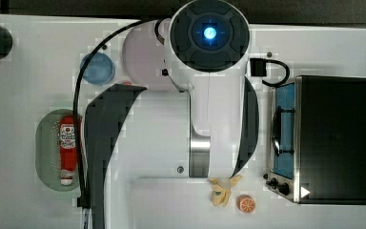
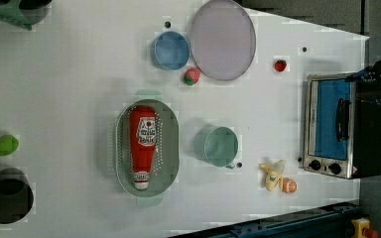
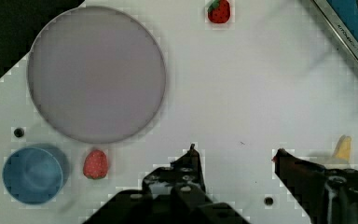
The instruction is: Pick ketchup from strainer and place it on the table
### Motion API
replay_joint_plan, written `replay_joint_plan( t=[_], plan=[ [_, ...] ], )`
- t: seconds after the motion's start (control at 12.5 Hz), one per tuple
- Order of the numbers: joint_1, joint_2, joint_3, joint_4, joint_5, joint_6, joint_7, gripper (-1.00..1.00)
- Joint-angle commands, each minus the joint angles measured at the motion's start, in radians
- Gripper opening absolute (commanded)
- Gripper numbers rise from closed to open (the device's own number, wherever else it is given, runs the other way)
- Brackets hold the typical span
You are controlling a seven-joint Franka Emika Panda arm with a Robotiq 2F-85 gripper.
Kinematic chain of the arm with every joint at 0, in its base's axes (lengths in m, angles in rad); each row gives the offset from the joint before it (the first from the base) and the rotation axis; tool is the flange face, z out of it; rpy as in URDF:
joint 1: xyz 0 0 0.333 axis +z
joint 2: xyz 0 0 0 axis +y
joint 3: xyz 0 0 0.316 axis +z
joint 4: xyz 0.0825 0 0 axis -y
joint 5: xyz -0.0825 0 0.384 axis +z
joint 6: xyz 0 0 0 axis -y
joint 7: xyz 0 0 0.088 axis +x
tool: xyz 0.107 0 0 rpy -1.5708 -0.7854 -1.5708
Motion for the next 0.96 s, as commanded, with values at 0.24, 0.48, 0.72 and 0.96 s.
replay_joint_plan(
  t=[0.24,0.48,0.72,0.96],
  plan=[
    [-0.099,-0.236,0.086,-0.098,0.03,-0.133,0.159,1.0],
    [-0.089,-0.214,0.188,-0.098,0.03,-0.131,0.159,1.0],
    [-0.086,-0.182,0.316,-0.098,0.03,-0.127,0.159,1.0],
    [-0.082,-0.147,0.448,-0.099,0.028,-0.092,0.161,1.0]
  ],
)
